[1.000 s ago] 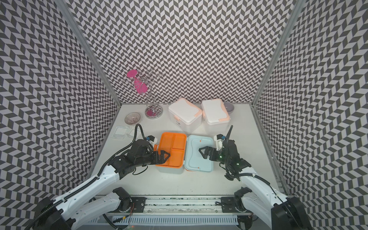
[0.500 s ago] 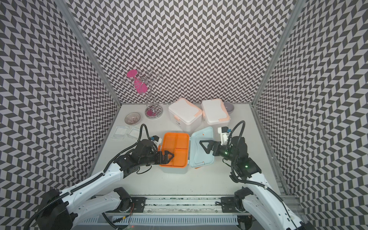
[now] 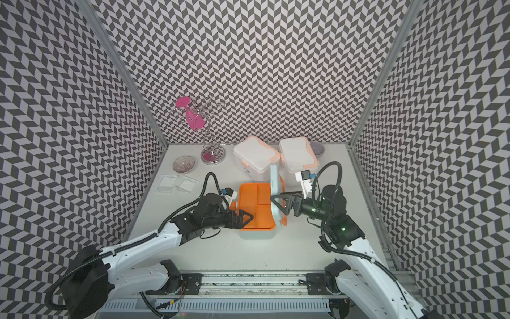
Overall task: Open first aid kits and take out gauze
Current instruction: Close the lid of the first aid kit.
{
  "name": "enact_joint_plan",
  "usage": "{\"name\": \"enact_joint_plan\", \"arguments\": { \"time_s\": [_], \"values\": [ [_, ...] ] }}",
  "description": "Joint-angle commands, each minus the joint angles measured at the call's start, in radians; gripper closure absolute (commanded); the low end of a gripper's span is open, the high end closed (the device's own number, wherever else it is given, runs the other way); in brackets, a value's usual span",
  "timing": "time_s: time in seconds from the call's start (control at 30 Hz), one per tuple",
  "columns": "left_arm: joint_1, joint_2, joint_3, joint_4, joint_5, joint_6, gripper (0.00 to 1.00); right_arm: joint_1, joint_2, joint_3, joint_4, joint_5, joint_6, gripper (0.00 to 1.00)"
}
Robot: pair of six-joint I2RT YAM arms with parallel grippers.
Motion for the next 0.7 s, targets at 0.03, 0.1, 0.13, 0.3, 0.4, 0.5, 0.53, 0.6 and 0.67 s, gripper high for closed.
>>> {"name": "enact_joint_plan", "arguments": {
  "time_s": [0.03, 0.1, 0.13, 0.3, 0.4, 0.5, 0.53, 0.6, 0.67],
  "values": [
    [-0.008, -0.001, 0.001, 0.123, 0.032, 0.011, 0.01, 0.064, 0.032, 0.044, 0.030, 0.033, 0.033, 0.00],
    [-0.007, -0.049, -0.019, 0.117, 0.008, 0.008, 0.01, 0.085, 0.050, 0.068, 0.010, 0.058, 0.024, 0.00],
    [-0.004, -0.081, -0.035, 0.105, -0.015, 0.003, 0.00, 0.096, 0.060, 0.075, 0.003, 0.067, 0.024, 0.00],
    [0.055, -0.236, -0.086, -0.019, -0.101, -0.027, 0.00, 0.115, 0.095, 0.075, -0.017, 0.104, 0.023, 0.00],
    [0.111, -0.334, -0.093, -0.092, -0.107, -0.039, 0.00, 0.116, 0.105, 0.069, -0.013, 0.119, 0.027, 0.00],
    [0.136, -0.404, -0.071, -0.156, -0.106, -0.044, 0.01, 0.121, 0.131, 0.092, -0.006, 0.103, 0.034, 0.00],
    [0.140, -0.416, -0.057, -0.177, -0.107, -0.047, 0.00, 0.123, 0.146, 0.106, -0.009, 0.100, 0.039, 0.00],
    [0.148, -0.416, -0.013, -0.210, -0.103, -0.045, 0.00, 0.131, 0.176, 0.131, -0.011, 0.086, 0.052, 0.00],
    [0.167, -0.385, 0.049, -0.252, -0.087, -0.032, 0.00, 0.137, 0.206, 0.166, -0.024, 0.083, 0.060, 0.00]
  ]
}}
